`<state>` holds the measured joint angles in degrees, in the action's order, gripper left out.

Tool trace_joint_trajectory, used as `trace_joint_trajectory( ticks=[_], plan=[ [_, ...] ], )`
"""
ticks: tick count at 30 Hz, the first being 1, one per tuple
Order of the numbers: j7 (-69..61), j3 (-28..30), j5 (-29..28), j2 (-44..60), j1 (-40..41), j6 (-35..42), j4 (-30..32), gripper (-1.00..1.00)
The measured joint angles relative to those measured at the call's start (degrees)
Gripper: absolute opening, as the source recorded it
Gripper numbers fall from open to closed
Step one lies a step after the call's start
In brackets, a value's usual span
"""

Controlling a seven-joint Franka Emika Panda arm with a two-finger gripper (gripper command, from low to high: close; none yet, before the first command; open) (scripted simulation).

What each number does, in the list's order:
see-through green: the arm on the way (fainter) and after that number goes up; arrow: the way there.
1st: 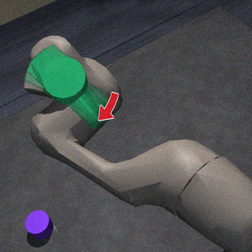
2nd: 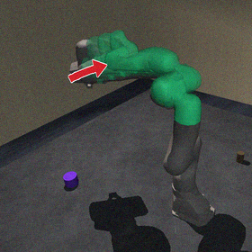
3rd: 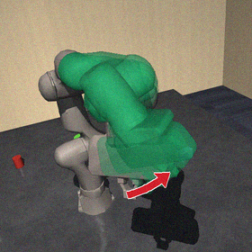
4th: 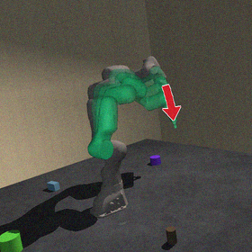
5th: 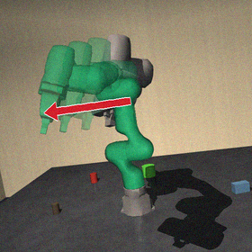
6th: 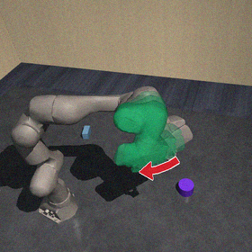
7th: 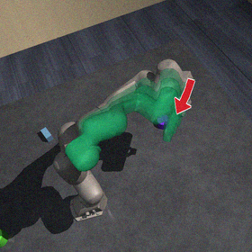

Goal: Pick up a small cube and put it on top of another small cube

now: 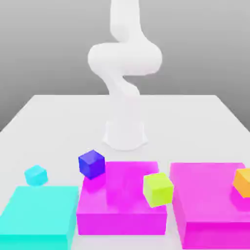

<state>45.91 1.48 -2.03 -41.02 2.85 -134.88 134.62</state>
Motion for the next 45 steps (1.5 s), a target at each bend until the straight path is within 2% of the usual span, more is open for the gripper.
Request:
trace_joint_trajectory(
  ticks=[9,16,19,21,25,28,29,35,37,41,45],
  plan=[
    [-1.2,8.6,-5.8,18.3,10.3,-11.7,10.6,0.0],
    [-5.8,17.3,-5.0,32.3,16.5,-20.8,18.8,0.0],
    [-10.6,20.4,-0.7,38.6,20.0,-24.9,22.3,0.0],
    [-15.4,20.6,4.5,42.9,22.6,-27.5,24.4,0.0],
    [-23.6,13.2,15.2,51.4,27.8,-33.5,23.9,0.0],
    [-27.6,6.2,20.3,57.6,33.6,-38.4,22.5,0.0],
    [-28.2,4.9,20.9,58.7,34.8,-39.3,22.3,-1.0],
    [-28.2,4.2,21.0,59.2,35.4,-39.7,22.1,-1.0],
    [-27.0,6.2,19.5,57.1,33.8,-38.0,22.6,-1.0],
    [-20.6,12.2,11.0,49.4,29.8,-32.1,24.4,-1.0],
    [-16.7,12.7,1.5,40.8,28.1,-25.7,26.2,-1.0]
  ],
)
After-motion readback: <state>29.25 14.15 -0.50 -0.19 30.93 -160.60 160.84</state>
